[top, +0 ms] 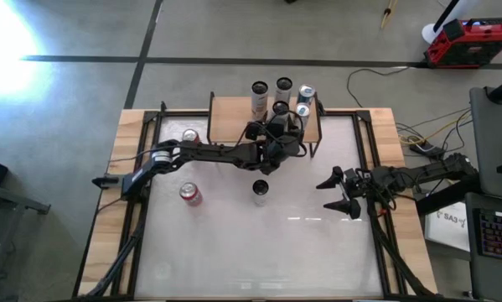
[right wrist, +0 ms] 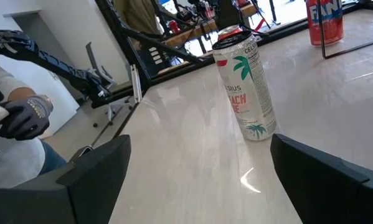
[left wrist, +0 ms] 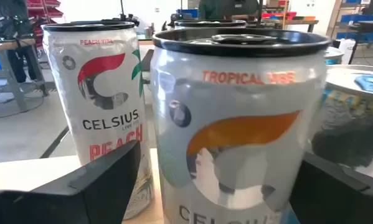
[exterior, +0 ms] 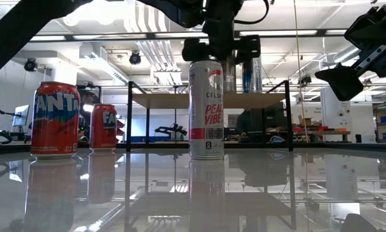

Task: Place canned beverage on shelf
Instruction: Put the white yellow soda can on the shelf aligned with the other white yellow soda can, then put the white pink soda can on the shelf aligned with the other white pink soda can

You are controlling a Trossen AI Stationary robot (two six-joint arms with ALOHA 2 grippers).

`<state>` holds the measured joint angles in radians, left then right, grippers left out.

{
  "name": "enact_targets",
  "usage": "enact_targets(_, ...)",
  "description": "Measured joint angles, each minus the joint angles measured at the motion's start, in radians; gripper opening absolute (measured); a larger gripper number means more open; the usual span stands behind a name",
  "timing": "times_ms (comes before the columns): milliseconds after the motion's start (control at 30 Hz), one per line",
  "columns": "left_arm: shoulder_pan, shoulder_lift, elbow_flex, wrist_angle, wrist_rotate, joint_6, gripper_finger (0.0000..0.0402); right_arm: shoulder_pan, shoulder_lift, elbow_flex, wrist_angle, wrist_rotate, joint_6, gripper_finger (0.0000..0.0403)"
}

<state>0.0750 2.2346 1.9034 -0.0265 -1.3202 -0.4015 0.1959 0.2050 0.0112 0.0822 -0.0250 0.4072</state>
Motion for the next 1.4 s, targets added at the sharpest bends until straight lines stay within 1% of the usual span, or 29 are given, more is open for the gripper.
enact_targets(267,-0.015,-0.008,0.000,-0.045,-0.008,-0.004,0.0348,0.000,0.000,0.000,0.000,0.000,0.000,0.0370)
enact_targets(533,-0.033,-0.031,0.000,-0.142,-0.005,-0.124,0.0348,0.000,0.000,0.000,0.000,0.000,0.000,0.0370)
enact_targets(800,-0.049,-0.038,0.000,-0.174,0.080,-0.141,0.0348,0.000,0.000,0.000,0.000,0.000,0.000,0.0370)
enact_targets(933,-0.070,-0.040,0.000,-0.193,0.064,-0.141,0.0348,0.000,0.000,0.000,0.000,0.000,0.000,0.0370)
enact_targets(1033,-0.089,-0.044,0.000,-0.226,0.049,-0.170,0.0348,0.000,0.000,0.000,0.000,0.000,0.000,0.0370)
enact_targets(1200,-0.115,-0.058,0.000,-0.328,0.041,-0.263,0.0348,0.000,0.000,0.000,0.000,0.000,0.000,0.0370)
enact_targets(1300,-0.126,-0.059,0.000,-0.425,0.039,-0.346,0.0348,0.000,0.000,0.000,0.000,0.000,0.000,0.0370)
enact_targets(1400,-0.144,-0.066,0.000,-0.539,0.060,-0.443,0.0348,0.000,0.000,0.000,0.000,0.000,0.000,0.0370)
